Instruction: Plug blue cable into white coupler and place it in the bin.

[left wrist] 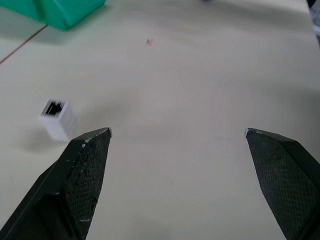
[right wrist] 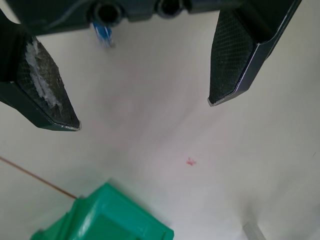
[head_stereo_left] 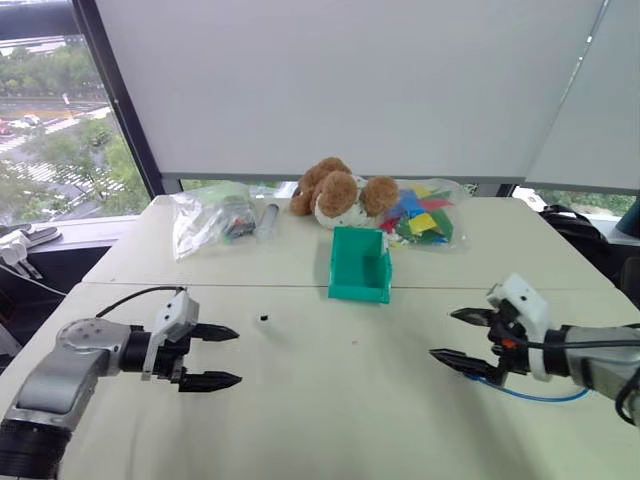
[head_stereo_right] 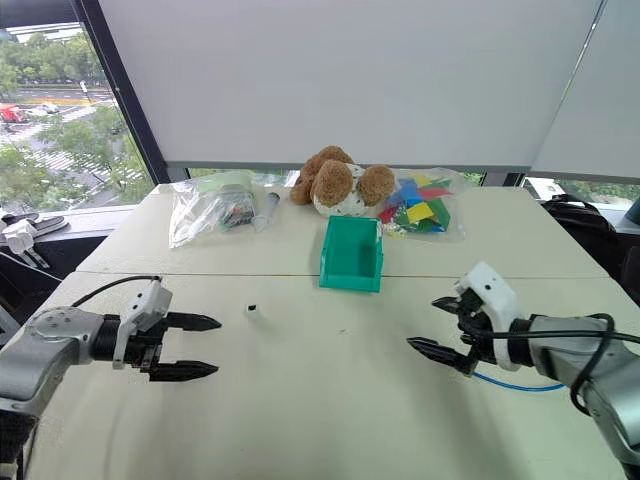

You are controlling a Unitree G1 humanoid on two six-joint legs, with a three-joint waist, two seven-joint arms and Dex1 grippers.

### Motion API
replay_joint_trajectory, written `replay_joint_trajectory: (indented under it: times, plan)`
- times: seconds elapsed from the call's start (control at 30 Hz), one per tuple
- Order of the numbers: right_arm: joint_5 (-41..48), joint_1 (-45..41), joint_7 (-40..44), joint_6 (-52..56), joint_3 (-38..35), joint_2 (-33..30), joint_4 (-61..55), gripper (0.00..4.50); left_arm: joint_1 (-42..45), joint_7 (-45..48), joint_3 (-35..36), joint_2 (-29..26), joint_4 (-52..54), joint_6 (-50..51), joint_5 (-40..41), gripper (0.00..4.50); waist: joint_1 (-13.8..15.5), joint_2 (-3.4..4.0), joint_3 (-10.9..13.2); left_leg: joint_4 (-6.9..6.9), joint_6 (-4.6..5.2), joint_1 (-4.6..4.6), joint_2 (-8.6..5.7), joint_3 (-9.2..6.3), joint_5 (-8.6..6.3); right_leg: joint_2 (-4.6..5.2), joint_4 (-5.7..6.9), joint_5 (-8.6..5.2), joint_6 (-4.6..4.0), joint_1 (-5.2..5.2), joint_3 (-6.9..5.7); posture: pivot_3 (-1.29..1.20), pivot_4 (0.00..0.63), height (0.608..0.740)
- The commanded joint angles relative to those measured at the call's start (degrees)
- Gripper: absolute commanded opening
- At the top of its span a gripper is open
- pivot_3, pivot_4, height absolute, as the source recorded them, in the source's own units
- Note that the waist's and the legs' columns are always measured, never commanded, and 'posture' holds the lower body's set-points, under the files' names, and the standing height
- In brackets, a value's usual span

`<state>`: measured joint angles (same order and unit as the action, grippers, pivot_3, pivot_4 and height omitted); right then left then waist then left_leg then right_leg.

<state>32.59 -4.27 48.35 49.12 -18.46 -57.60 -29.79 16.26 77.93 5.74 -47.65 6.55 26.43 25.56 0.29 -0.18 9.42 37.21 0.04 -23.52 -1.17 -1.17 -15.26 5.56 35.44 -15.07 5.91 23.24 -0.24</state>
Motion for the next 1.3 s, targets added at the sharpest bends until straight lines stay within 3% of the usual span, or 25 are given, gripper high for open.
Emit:
replay_joint_trajectory:
  times: [0.03,0.3,0.67,0.87,1.3]
  plan:
    - [1.74,1.42,1.69,0.85,-4.75,-1.84,-1.81,4.50,-0.34,-2.64,1.71,-0.44,5.11,2.63,3.12,4.41,0.03,0.00,0.00,-0.02,0.00,0.00,0.00,0.00,0.00,-0.01,-0.01,0.00,0.00,0.01,0.00,0.00,0.150,0.740]
    - [3.02,7.61,3.93,2.67,-12.54,-2.73,-2.74,4.50,1.03,-7.06,-0.75,1.08,9.56,6.03,5.71,4.41,0.45,0.03,0.02,-0.01,0.00,0.00,-0.01,0.04,0.01,-0.04,-0.04,0.00,0.01,-0.03,-0.01,0.00,0.150,0.740]
    - [2.70,12.45,2.77,4.16,-15.11,-1.72,-6.00,4.50,6.32,-7.19,-4.03,3.11,5.53,4.40,5.11,4.41,0.45,0.01,0.04,0.05,0.01,0.02,-0.02,0.11,0.02,-0.15,0.00,0.01,0.03,-0.06,-0.03,0.00,0.150,0.740]
    - [-2.20,14.64,2.87,-0.92,-11.48,-1.84,-1.35,4.50,9.13,-7.08,-5.27,4.18,2.22,2.61,4.05,4.41,0.46,-0.04,0.06,0.20,0.01,0.06,-0.02,0.13,0.02,-0.41,0.10,0.03,0.06,-0.14,-0.04,0.00,0.150,0.740]
    - [-13.97,8.72,8.28,-20.41,5.32,-1.48,23.23,4.50,9.75,-7.59,-8.27,7.12,0.26,-2.04,0.93,4.41,0.42,-0.04,0.07,0.45,0.02,0.15,0.04,0.20,0.02,-0.53,0.24,0.11,0.21,-0.26,-0.01,0.00,0.150,0.740]
